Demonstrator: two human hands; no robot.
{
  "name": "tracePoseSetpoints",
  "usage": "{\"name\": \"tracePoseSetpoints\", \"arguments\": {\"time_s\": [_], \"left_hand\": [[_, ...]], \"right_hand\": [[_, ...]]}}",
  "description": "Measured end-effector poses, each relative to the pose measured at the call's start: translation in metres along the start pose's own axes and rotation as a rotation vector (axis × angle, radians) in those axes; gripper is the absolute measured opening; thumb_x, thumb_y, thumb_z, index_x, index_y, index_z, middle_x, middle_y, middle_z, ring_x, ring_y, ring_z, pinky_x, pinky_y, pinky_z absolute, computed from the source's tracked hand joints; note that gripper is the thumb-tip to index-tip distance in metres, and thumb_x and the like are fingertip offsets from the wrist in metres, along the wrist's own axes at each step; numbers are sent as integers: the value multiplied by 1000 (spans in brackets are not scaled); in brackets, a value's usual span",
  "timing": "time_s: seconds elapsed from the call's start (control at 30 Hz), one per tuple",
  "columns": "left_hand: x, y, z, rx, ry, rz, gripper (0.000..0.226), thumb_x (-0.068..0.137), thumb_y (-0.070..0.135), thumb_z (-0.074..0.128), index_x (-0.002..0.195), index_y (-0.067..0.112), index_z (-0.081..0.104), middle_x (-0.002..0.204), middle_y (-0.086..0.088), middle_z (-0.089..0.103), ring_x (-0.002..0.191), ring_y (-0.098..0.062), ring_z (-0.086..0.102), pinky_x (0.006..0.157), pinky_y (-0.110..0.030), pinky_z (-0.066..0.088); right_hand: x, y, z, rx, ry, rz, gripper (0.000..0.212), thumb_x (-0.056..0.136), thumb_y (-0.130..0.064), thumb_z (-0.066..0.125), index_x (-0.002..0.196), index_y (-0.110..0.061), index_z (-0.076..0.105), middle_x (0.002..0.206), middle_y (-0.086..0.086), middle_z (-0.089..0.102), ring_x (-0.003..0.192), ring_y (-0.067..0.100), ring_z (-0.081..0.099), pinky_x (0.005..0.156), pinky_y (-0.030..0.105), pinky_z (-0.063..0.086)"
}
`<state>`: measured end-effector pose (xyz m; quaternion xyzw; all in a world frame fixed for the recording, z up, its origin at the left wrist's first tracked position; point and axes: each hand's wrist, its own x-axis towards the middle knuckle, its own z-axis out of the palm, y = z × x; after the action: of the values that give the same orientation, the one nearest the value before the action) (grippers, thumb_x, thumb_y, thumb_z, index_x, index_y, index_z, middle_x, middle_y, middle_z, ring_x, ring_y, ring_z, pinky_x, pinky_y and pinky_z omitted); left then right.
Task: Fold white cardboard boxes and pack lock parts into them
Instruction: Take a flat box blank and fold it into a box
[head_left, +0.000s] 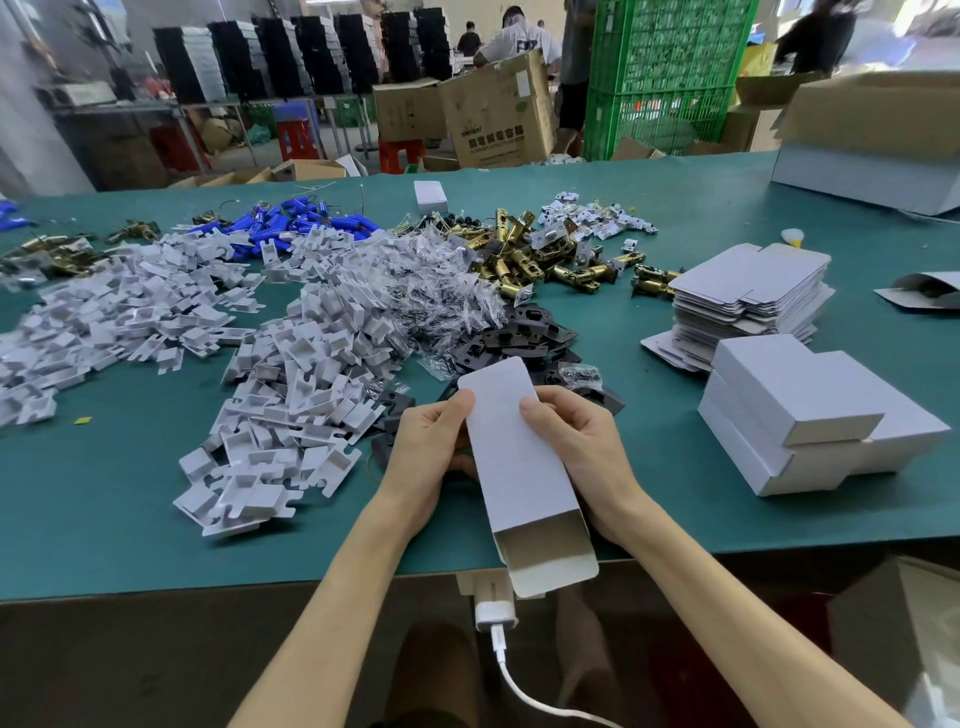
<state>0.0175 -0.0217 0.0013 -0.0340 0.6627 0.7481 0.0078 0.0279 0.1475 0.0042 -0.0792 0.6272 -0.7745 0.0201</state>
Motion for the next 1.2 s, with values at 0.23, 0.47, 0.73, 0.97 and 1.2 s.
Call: {"name": "tracePoseSetpoints", "arguments": {"time_s": [0.23,0.47,0.73,0.97,1.2], "left_hand": [[0,-1,-1,30,26,28,48,107,38,54,78,4,70,73,-10,73,62,-20,69,51,-24,51],[0,-3,0,77,38,53,49,110,30,49,68,8,62,61,-3,67,51,-14,63,46,-20,44],[0,-2,0,68,34,32,49,109,36,50,78,1,64,69,-9,68,58,-19,63,52,-26,45],[-1,1,1,81,54,43,66,109,42,47,96,-22,58,83,-23,62,70,-29,58,56,-31,42],[1,-1,1,69,53,48,50,111,34,47,98,-11,63,77,-20,59,60,-24,56,52,-29,41]], "right_hand": [[-1,0,0,-44,-31,-10,14,98,-29,68,104,-19,75,101,14,74,85,22,70,70,32,58],[-1,0,0,-49,-44,6,18,93,-35,71,102,-21,76,98,11,75,84,23,72,69,32,57],[1,3,-2,-47,-44,-12,18,91,-34,72,101,-20,76,100,19,72,83,22,70,73,37,58],[2,4,-2,-59,-67,-13,16,92,-29,73,103,-18,76,102,25,70,85,23,69,78,42,55],[2,4,-1,-45,-72,8,18,91,-30,73,103,-17,76,92,16,71,82,21,68,71,35,56]]}}
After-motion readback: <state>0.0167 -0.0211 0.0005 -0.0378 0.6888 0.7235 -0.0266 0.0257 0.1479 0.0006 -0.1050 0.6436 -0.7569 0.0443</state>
